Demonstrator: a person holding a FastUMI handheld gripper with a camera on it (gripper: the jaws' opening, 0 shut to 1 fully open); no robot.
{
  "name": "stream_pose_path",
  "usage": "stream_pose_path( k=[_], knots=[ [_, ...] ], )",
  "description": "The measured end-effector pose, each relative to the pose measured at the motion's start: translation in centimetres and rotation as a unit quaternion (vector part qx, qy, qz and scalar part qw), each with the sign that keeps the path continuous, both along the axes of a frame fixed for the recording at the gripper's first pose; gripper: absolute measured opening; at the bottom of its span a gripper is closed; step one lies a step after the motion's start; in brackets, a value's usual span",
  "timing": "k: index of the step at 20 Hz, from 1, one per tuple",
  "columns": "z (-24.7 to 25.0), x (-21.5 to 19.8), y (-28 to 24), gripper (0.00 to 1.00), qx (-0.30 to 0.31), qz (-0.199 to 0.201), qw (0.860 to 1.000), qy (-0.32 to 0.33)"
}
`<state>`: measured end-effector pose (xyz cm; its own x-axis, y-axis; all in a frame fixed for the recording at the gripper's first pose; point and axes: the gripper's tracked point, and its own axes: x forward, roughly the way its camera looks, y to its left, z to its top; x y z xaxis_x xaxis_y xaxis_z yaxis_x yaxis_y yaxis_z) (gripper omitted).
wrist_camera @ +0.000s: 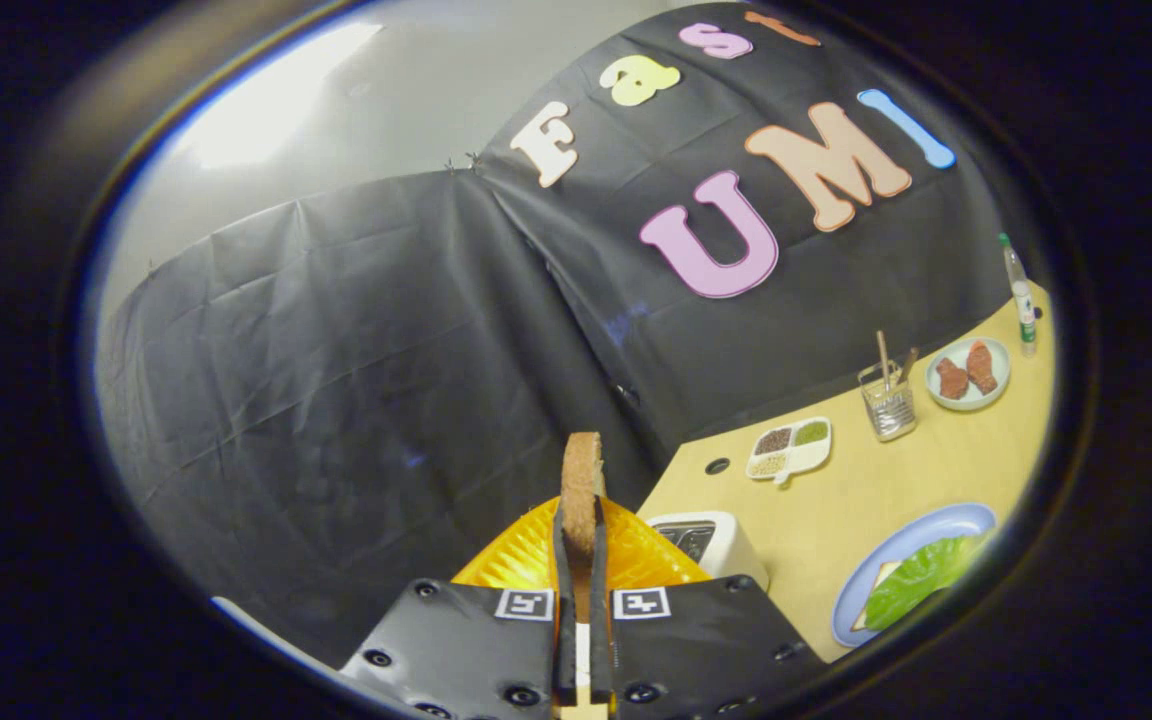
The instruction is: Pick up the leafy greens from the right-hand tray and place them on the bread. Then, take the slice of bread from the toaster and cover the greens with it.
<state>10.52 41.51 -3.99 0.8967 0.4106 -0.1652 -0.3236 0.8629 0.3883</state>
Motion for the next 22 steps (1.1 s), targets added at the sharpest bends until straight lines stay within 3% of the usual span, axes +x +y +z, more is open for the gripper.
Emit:
stream_pose_path(
  k=[5,10,17,22],
  knots=[
    [1.5,-2.6,-4.8,0.08,0.028,-0.017,0.999,-0.026],
    [1.4,-4.4,-12.6,0.08,0.049,-0.065,0.996,-0.038],
    [-3.6,-5.0,-22.0,0.08,0.092,-0.141,0.986,0.002],
    [-8.6,-3.8,-24.2,0.08,0.150,-0.171,0.973,0.042]
  ],
)
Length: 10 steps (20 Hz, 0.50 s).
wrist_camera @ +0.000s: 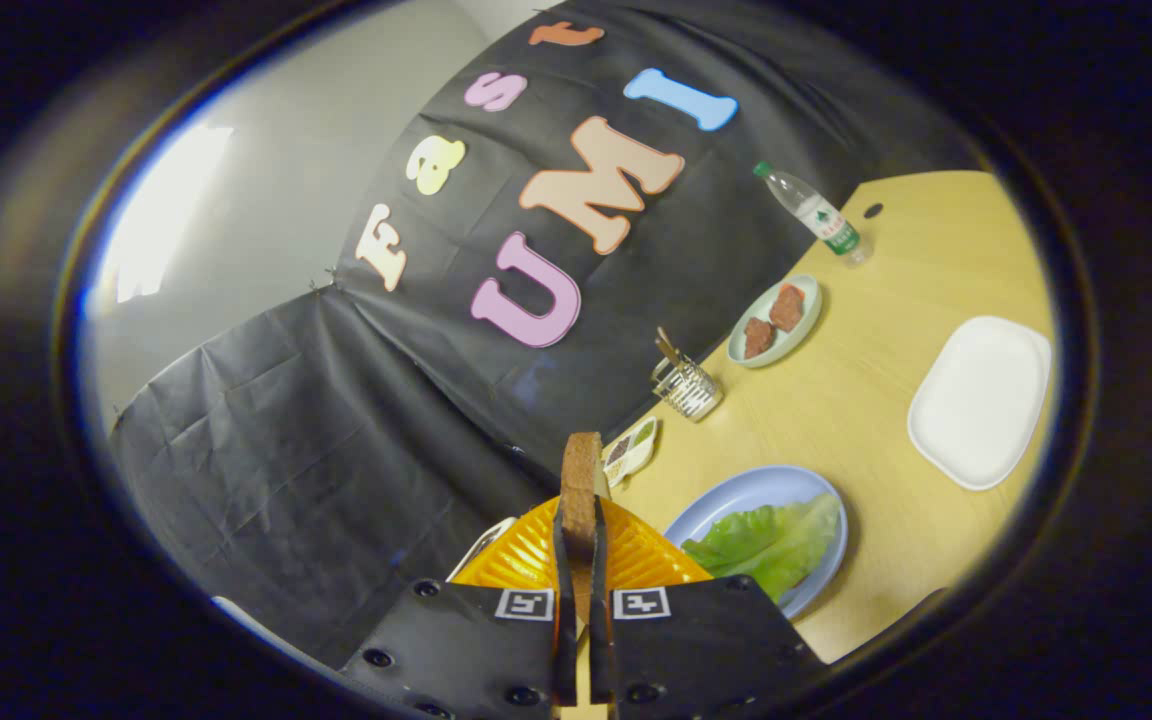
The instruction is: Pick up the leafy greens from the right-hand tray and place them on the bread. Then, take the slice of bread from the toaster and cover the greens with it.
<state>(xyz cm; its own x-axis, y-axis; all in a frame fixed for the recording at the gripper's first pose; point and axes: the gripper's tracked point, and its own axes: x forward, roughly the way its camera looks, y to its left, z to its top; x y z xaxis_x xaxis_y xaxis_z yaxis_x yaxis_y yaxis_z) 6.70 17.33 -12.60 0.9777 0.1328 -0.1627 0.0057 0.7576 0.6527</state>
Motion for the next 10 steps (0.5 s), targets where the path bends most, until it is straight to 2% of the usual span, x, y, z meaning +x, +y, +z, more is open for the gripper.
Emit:
stream_pose_path(
  k=[4,7,10],
  knots=[
    [-3.9,1.2,-1.6,0.08,0.010,-0.029,0.999,0.030],
    [-7.3,1.5,-3.3,0.08,-0.024,-0.053,0.996,0.071],
    [-8.8,1.2,-4.1,0.08,-0.056,-0.057,0.992,0.095]
  ],
)
